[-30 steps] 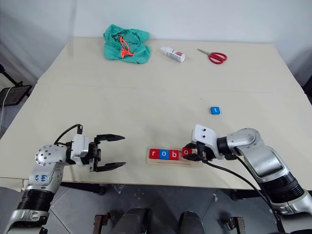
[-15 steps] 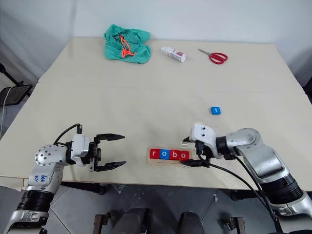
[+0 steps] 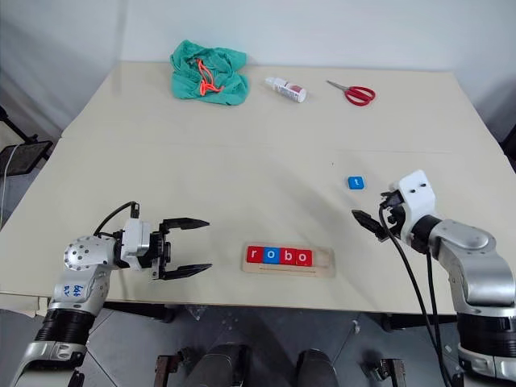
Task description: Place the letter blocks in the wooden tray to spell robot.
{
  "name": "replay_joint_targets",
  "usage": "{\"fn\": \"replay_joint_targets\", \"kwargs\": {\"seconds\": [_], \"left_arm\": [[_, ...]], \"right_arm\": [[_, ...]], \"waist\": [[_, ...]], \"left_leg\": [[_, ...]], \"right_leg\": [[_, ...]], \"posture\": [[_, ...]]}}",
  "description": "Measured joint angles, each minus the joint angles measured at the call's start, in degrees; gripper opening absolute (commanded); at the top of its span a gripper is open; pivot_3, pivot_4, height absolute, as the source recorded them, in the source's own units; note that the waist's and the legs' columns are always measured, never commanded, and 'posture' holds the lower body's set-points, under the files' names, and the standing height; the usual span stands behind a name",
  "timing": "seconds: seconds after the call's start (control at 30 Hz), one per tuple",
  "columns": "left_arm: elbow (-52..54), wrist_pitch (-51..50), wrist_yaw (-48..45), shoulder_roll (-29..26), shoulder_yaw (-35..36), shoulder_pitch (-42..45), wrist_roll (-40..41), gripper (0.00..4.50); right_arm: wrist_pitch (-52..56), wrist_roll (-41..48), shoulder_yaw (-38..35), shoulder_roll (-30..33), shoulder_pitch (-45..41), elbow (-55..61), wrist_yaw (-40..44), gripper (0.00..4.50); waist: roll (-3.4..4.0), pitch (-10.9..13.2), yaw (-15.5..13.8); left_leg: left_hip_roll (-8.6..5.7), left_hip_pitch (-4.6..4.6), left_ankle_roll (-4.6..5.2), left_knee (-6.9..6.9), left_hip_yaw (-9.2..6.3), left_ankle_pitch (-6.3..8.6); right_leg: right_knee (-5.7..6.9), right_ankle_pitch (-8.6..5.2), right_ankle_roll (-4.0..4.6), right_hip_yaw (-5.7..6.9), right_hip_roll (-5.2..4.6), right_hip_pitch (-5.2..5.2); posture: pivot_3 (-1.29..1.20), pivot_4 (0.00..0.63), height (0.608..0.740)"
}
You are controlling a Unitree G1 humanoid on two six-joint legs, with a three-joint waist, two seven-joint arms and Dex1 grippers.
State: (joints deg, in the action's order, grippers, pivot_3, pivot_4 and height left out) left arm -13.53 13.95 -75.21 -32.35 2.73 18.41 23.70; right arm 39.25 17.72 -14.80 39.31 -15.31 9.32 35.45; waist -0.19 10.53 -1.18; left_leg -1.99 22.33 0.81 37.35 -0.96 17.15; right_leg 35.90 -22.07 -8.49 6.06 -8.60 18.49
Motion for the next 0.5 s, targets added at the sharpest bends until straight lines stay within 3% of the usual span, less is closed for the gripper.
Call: {"fn": "replay_joint_targets", "kwargs": {"seconds": [0.23,0.5], "left_arm": [[-2.13,0.47,-1.24,1.02,-1.54,2.90,-0.24,4.50],[-2.51,0.49,-1.15,1.10,-1.59,3.05,-0.28,4.50]], "right_arm": [[-1.22,-0.98,-0.14,-7.40,-11.58,-9.92,-9.07,4.44],[-8.41,-3.93,3.22,-10.55,-19.72,-25.59,-10.87,4.44]], "waist": [[0.01,0.00,1.33],[0.01,0.00,1.58]], "left_leg": [[0.03,-0.05,-0.02,-0.05,0.00,-0.03],[0.00,-0.04,-0.02,-0.20,-0.03,-0.03]], "right_leg": [[0.07,0.00,0.00,-0.02,0.02,0.02],[0.08,0.00,0.00,0.01,0.01,0.11]], "posture": [[0.00,0.150,0.740],[0.00,0.150,0.740]]}}
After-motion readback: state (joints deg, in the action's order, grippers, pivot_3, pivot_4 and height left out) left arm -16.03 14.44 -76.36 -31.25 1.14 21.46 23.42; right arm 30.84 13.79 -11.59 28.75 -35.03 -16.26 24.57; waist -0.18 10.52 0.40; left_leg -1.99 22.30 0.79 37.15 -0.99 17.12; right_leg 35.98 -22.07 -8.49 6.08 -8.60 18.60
